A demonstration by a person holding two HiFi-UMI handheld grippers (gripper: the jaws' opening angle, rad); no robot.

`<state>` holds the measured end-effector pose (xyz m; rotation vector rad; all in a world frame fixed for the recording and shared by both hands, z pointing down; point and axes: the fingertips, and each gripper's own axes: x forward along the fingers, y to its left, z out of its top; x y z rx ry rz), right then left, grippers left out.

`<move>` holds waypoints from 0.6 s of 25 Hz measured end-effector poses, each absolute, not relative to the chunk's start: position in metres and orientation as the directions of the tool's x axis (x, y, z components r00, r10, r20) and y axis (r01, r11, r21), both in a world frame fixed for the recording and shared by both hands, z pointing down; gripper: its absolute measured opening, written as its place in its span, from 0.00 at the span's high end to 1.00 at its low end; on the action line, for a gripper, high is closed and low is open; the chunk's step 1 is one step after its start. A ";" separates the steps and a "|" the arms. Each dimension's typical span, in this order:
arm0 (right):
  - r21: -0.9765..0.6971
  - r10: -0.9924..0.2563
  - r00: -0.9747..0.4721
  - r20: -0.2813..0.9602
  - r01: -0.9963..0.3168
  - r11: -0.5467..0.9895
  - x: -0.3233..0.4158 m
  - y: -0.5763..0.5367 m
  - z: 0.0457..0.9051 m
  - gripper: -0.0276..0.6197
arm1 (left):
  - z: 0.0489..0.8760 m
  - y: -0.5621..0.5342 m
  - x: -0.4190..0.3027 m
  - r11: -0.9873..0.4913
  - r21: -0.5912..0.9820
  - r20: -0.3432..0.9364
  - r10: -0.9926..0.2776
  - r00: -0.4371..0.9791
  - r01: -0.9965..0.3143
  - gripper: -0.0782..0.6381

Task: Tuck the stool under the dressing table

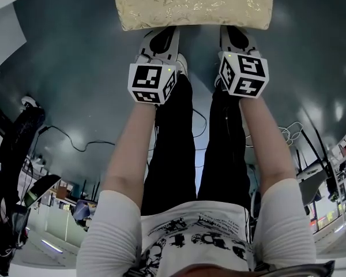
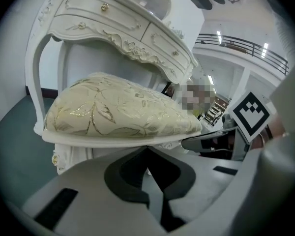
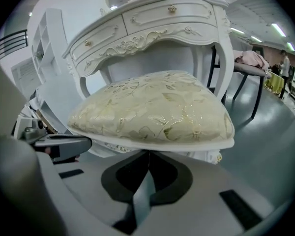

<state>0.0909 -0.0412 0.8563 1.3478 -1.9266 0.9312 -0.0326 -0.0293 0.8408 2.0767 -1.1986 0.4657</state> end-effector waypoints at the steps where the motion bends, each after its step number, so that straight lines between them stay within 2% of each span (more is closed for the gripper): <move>1: -0.206 -0.526 -0.295 0.797 -0.953 0.221 0.092 -0.042 0.857 0.93 | 0.841 -0.029 -0.032 -0.342 0.385 0.600 -0.613 0.514 -0.857 0.87; 8: -0.165 -0.539 -0.242 0.807 -0.968 0.188 0.098 -0.044 0.858 0.93 | 0.843 -0.032 -0.027 -0.376 0.398 0.590 -0.594 0.547 -0.837 0.87; 15: -0.122 -0.568 -0.233 0.789 -0.966 0.228 0.087 -0.095 0.852 0.93 | 0.837 -0.082 -0.039 -0.356 0.384 0.559 -0.645 0.521 -0.852 0.87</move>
